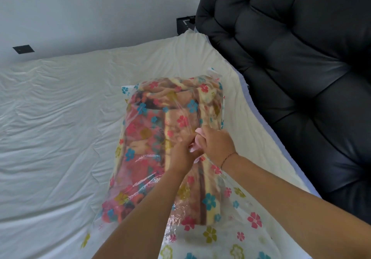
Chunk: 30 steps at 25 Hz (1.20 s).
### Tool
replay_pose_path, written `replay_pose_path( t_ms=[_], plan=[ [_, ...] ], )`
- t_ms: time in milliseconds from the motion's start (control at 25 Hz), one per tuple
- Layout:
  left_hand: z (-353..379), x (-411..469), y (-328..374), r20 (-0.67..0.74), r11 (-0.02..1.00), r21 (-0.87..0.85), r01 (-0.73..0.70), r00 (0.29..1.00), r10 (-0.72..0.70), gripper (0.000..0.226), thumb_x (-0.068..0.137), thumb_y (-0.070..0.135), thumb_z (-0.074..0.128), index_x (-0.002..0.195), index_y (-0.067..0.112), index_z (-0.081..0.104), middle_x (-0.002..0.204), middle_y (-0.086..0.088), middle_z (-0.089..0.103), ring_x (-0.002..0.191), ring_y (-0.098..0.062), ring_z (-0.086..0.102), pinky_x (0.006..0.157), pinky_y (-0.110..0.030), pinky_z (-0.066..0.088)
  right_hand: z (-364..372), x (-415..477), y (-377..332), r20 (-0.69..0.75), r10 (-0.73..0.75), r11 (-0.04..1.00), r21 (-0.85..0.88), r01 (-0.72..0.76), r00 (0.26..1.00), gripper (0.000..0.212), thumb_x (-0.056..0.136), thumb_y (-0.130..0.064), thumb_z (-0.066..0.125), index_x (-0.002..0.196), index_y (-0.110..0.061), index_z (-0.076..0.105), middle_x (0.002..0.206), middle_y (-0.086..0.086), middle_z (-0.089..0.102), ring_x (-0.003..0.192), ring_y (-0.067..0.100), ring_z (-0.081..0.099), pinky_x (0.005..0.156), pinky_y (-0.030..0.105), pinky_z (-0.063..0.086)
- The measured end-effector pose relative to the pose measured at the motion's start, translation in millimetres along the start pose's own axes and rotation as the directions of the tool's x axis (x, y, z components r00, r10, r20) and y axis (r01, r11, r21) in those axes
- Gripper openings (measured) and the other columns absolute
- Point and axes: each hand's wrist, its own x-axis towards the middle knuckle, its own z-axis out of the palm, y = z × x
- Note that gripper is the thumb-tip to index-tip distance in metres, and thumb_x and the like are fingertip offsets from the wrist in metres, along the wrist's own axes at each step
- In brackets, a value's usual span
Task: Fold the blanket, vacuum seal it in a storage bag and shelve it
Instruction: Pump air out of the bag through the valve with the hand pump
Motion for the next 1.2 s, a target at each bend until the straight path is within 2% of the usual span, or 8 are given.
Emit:
replay_pose_path(
  t_ms=[160,360,560,720,880,960,1080,1200],
  plan=[
    [-4,9,1,0.008,1.000,-0.024,-0.002,1.000,0.003,0.050,0.074,0.024,0.079,0.122,0.024,0.064,0.109,0.014,0.070,0.104,-0.006,0.063,0.095,-0.035,0.051,-55,23,-1,-0.545,0.047,0.977,0.201,0.076,0.837,0.050,0.094,-0.051,0.040,0.081,-0.008,0.064,0.060,0.002,0.056,0.054,0.021,0.050,0.050,0.031,0.038],
    [4,-4,3,0.002,1.000,0.003,0.015,1.000,-0.015,0.040,0.075,0.021,0.076,0.114,0.027,0.065,0.103,0.011,0.071,0.099,-0.011,0.065,0.091,-0.040,0.052,-6,-6,1,0.029,0.062,0.994,0.093,-0.065,0.998,0.041,0.097,-0.049,0.039,0.110,-0.016,0.060,0.087,0.007,0.065,0.084,0.029,0.061,0.064,0.030,0.037],
    [-4,4,0,-0.013,1.000,-0.012,0.024,1.000,-0.024,0.053,0.074,0.024,0.080,0.124,0.025,0.063,0.111,0.012,0.069,0.104,-0.008,0.063,0.095,-0.036,0.050,-69,11,-11,-0.621,0.080,0.943,0.302,0.144,0.780,0.033,0.093,-0.043,0.054,0.073,-0.018,0.055,0.056,-0.011,0.045,0.050,0.009,0.044,0.049,0.019,0.034],
    [3,-6,3,-0.023,1.000,0.018,0.014,1.000,-0.014,0.043,0.075,0.021,0.076,0.117,0.024,0.065,0.104,0.011,0.071,0.099,-0.009,0.065,0.090,-0.041,0.052,-2,-3,-1,-0.012,0.029,0.999,0.028,-0.028,1.000,0.035,0.100,-0.041,0.039,0.110,-0.013,0.059,0.082,0.007,0.063,0.080,0.029,0.061,0.062,0.029,0.033],
    [-4,5,4,-0.031,0.999,-0.033,0.034,0.999,-0.035,0.054,0.074,0.022,0.079,0.125,0.025,0.061,0.111,0.014,0.069,0.105,-0.007,0.063,0.096,-0.033,0.050,-64,25,-6,-0.586,0.028,0.964,0.229,0.132,0.810,0.047,0.094,-0.052,0.045,0.072,-0.012,0.056,0.056,-0.002,0.047,0.051,0.017,0.044,0.047,0.026,0.031],
    [-2,1,4,-0.022,0.999,-0.007,0.054,0.998,-0.054,0.053,0.074,0.020,0.079,0.124,0.026,0.062,0.109,0.015,0.068,0.104,-0.007,0.063,0.095,-0.034,0.050,-53,18,-3,-0.579,0.036,0.967,0.225,0.117,0.815,0.058,0.095,-0.057,0.035,0.077,-0.008,0.060,0.057,0.003,0.052,0.052,0.019,0.048,0.049,0.029,0.034],
    [3,-8,6,-0.018,0.999,-0.012,0.048,0.999,-0.048,0.047,0.075,0.023,0.077,0.120,0.026,0.063,0.105,0.015,0.069,0.100,-0.009,0.064,0.092,-0.039,0.051,-6,2,3,-0.023,-0.009,1.000,-0.009,0.009,1.000,0.054,0.098,-0.055,0.029,0.106,-0.010,0.059,0.075,0.006,0.058,0.075,0.029,0.060,0.061,0.030,0.034],
    [-3,2,5,-0.027,0.998,-0.046,0.044,0.999,-0.045,0.052,0.075,0.023,0.078,0.124,0.025,0.062,0.111,0.013,0.069,0.105,-0.008,0.063,0.096,-0.036,0.050,-53,22,1,-0.411,-0.044,0.988,0.117,0.100,0.911,0.040,0.094,-0.048,0.047,0.085,-0.011,0.061,0.061,-0.003,0.048,0.055,0.019,0.047,0.051,0.029,0.033]
  ],
)
